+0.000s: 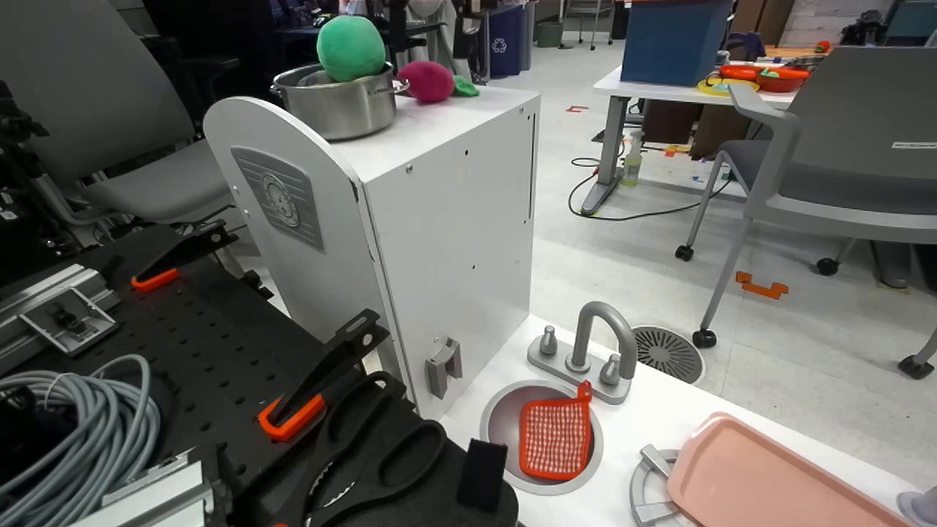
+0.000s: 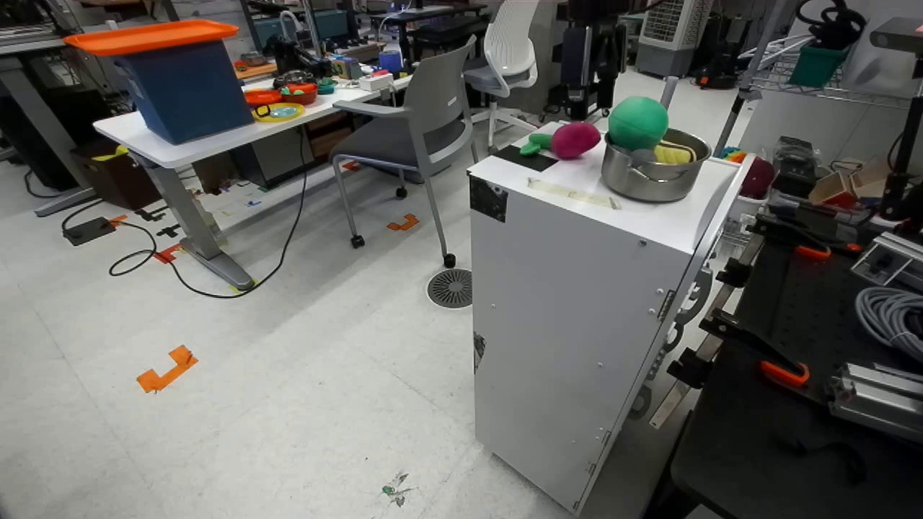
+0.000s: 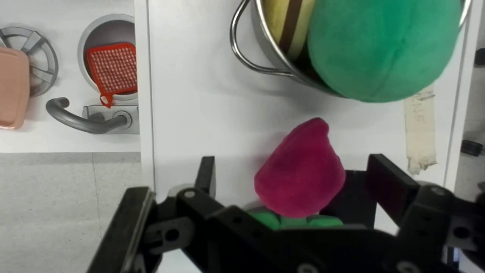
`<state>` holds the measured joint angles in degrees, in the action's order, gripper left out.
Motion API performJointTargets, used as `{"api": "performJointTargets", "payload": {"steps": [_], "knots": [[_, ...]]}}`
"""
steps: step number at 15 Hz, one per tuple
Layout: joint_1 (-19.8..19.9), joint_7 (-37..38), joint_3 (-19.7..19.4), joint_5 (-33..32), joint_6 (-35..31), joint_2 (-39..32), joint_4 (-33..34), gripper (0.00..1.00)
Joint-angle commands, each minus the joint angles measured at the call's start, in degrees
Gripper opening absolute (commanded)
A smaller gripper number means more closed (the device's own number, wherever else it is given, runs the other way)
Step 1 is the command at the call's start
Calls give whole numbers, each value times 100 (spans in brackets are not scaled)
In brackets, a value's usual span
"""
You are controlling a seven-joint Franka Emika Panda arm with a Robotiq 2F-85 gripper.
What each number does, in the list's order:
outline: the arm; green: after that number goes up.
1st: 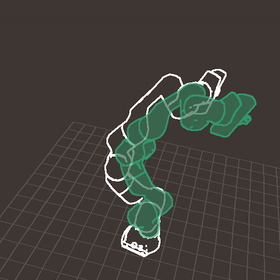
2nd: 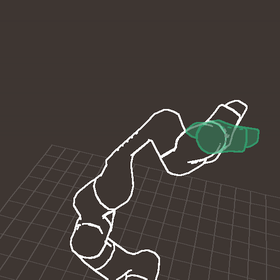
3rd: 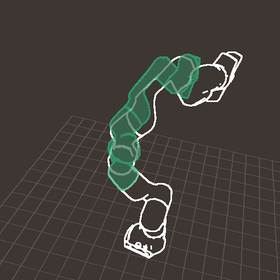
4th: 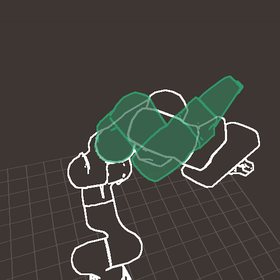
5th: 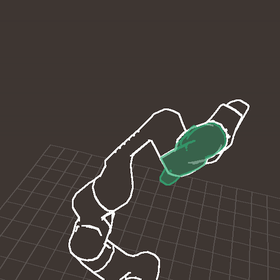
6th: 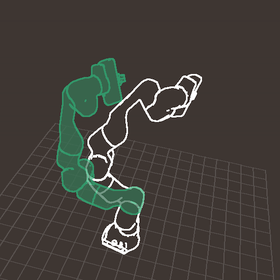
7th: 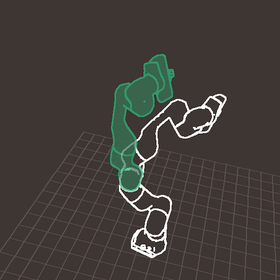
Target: Put the green plush toy inside the silver pot, place the tulip plush toy inside the sink
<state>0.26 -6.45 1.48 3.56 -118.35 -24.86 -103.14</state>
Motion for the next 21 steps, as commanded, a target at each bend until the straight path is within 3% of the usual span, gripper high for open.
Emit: {"api": "performJointTargets", "payload": {"steps": [1,5,6,7,10,17,19,21], "knots": [[-62,104,-5,-136,179,-132,207,100],[-86,159,-26,-196,174,-195,236,100],[-84,175,-31,-222,183,-215,255,95],[-72,201,-33,-219,214,-248,297,74],[-51,289,-52,-198,260,-322,393,63],[-9,550,-122,-130,569,-565,725,7],[-1,595,-132,-127,638,-608,795,0],[5,629,-140,-120,682,-640,854,0]]}}
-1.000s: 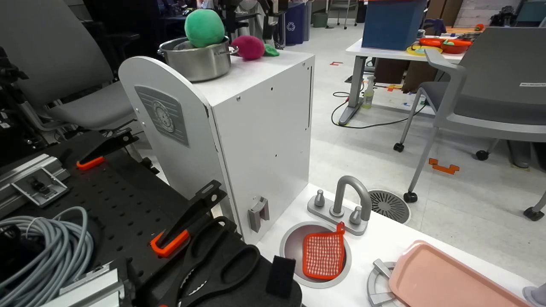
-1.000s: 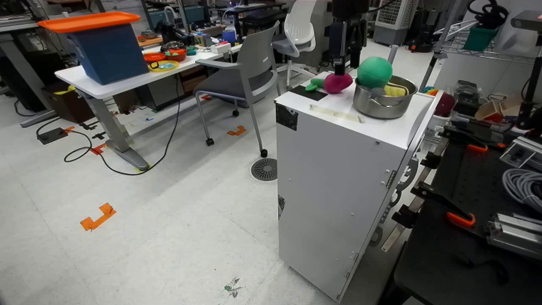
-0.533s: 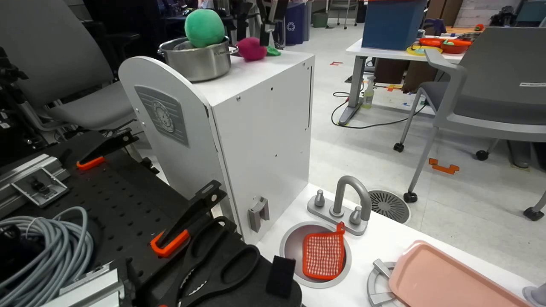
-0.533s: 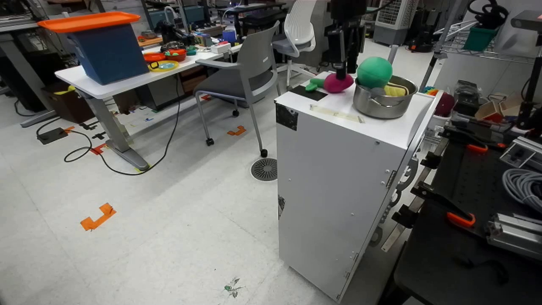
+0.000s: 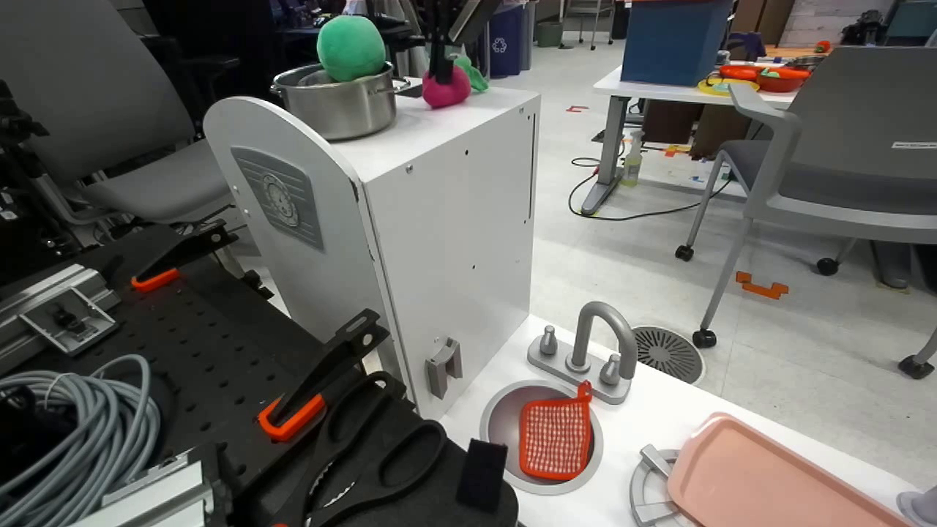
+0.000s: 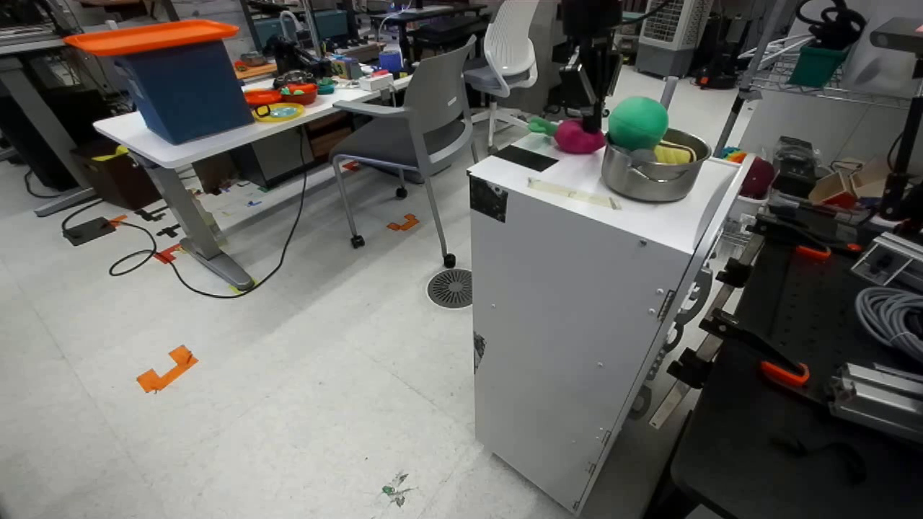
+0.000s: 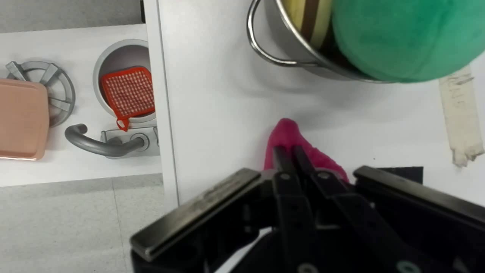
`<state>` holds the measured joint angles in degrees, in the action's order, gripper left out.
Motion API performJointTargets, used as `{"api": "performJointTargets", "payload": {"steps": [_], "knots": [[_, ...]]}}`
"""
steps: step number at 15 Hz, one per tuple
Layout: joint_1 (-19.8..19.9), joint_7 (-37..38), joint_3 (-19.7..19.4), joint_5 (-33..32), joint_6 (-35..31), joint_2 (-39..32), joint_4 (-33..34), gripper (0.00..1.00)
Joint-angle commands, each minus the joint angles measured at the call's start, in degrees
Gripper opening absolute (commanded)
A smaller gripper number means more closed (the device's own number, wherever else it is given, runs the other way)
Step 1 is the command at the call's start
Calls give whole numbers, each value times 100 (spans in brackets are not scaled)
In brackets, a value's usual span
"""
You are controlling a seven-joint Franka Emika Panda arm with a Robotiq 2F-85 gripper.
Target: Put the green plush toy inside the silver pot, place the tulip plush toy inside the sink
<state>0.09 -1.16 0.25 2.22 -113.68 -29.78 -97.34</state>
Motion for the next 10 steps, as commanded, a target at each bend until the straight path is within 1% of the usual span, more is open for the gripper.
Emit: {"api": "performJointTargets", "payload": {"steps": [1,4,5,6,10], "knots": [[23,115,-19,18,215,-156,291,1],[32,130,-7,57,175,-67,281,1],[-10,205,-47,-37,154,-11,259,1],[-45,275,-92,-142,85,78,203,1],[-47,414,-120,-209,24,531,-7,1]]}}
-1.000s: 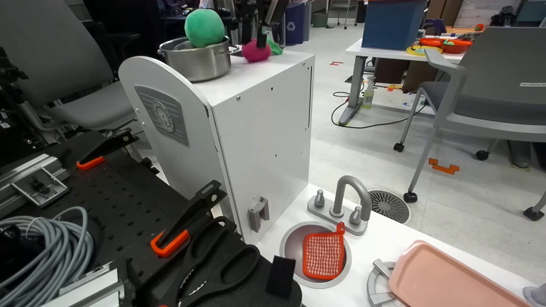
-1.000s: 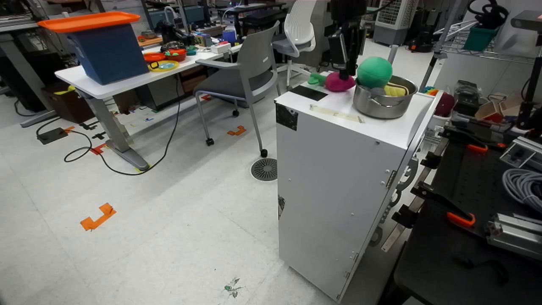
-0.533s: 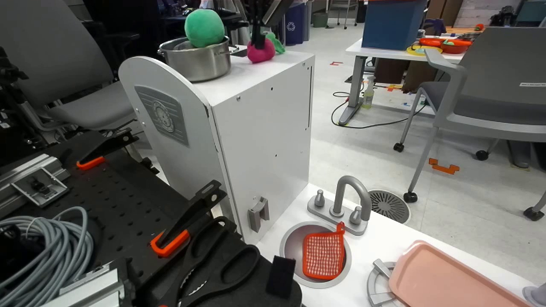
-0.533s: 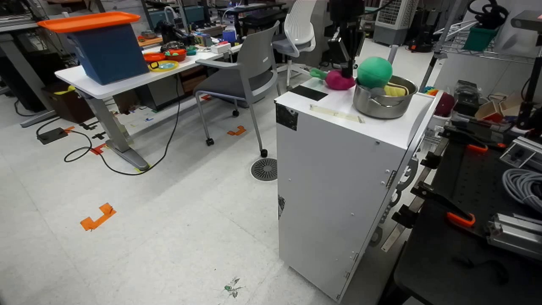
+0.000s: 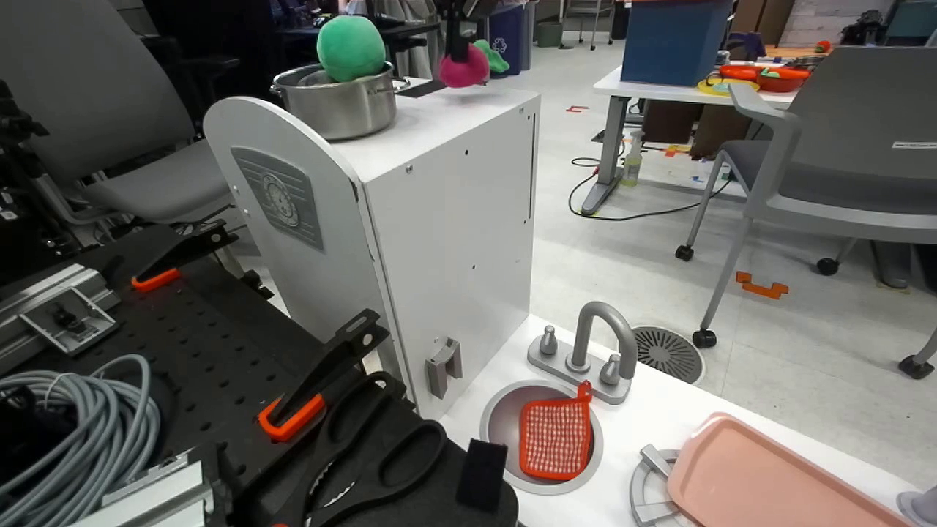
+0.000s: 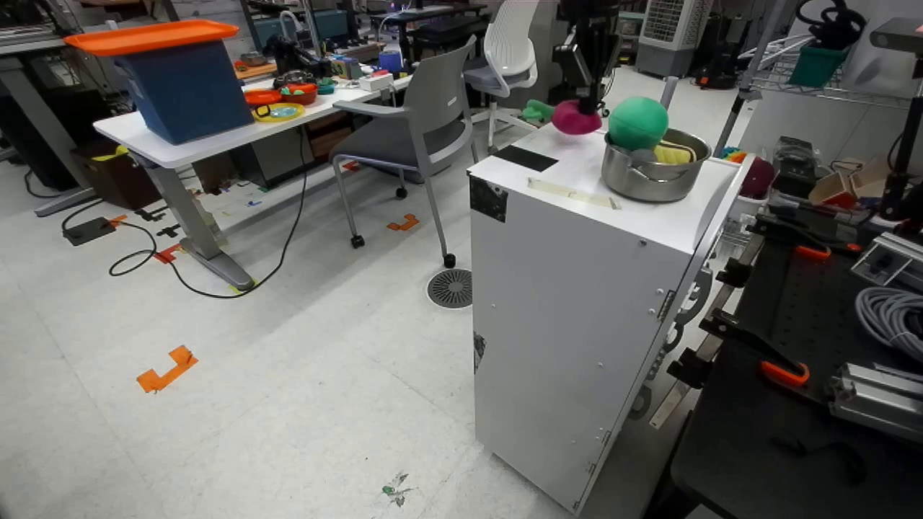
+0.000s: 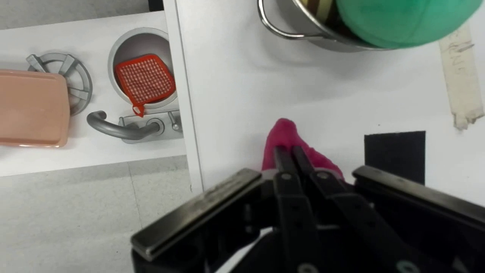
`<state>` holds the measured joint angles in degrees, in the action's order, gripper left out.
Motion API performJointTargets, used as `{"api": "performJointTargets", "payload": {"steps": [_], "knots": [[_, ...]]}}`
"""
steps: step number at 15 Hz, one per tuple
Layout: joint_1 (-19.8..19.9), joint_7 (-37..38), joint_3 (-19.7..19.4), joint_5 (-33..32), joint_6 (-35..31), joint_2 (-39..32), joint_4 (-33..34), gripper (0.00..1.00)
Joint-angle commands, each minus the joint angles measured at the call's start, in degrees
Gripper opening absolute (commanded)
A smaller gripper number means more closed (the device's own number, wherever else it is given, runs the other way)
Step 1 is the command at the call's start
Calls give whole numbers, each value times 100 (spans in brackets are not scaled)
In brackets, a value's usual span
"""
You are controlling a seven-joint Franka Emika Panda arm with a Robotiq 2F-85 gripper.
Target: Put the green plush toy inside the silver pot, place the tulip plush toy inside the sink
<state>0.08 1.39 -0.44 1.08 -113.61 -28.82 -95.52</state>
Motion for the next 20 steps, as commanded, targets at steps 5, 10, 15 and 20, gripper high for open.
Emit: {"api": "performJointTargets", "payload": {"steps": [5,10,15,20], "knots": [[-141,186,18,-170,-132,1325,-807,1],[-346,1048,55,-285,-569,2209,-1681,1],[-412,1790,153,-442,-890,2958,-2608,1],[-378,2032,299,-479,-847,3509,-3320,1]]}}
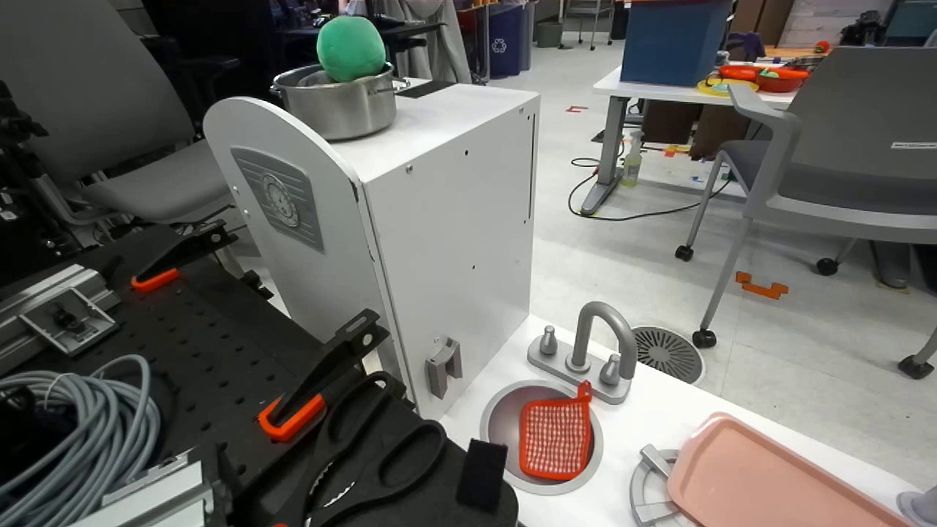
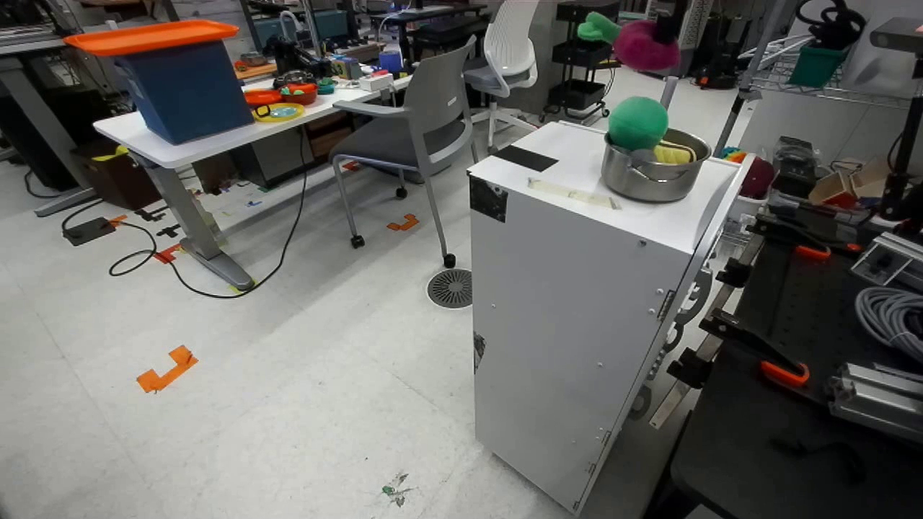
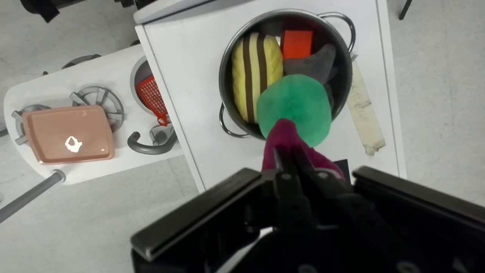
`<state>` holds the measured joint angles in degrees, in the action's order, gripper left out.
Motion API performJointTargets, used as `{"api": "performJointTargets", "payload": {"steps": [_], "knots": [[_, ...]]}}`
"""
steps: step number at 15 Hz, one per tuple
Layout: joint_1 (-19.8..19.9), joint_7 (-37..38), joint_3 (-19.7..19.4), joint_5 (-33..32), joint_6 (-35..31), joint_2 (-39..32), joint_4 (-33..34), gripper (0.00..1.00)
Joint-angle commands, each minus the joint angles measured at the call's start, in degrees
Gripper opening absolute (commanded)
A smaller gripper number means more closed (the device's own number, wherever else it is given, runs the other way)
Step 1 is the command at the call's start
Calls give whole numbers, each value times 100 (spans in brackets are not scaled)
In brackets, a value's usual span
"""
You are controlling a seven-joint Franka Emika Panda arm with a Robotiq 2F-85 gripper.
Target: Put the green plush toy inside the silver pot, place the tulip plush toy inside the sink
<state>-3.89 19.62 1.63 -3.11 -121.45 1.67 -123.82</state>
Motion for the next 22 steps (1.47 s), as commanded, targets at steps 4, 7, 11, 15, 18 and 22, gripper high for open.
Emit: {"api": "performJointTargets", "payload": {"steps": [4,7,11,15,18,22], "knots": [[22,38,177,111,25,942,-902,1],[41,71,248,60,38,1261,-1168,1],[105,113,266,48,-40,1416,-1369,1],[216,155,234,-4,-164,1318,-1385,1],[307,195,229,-58,-223,1212,-1380,1],[401,194,214,-102,-440,1074,-1377,1]]}}
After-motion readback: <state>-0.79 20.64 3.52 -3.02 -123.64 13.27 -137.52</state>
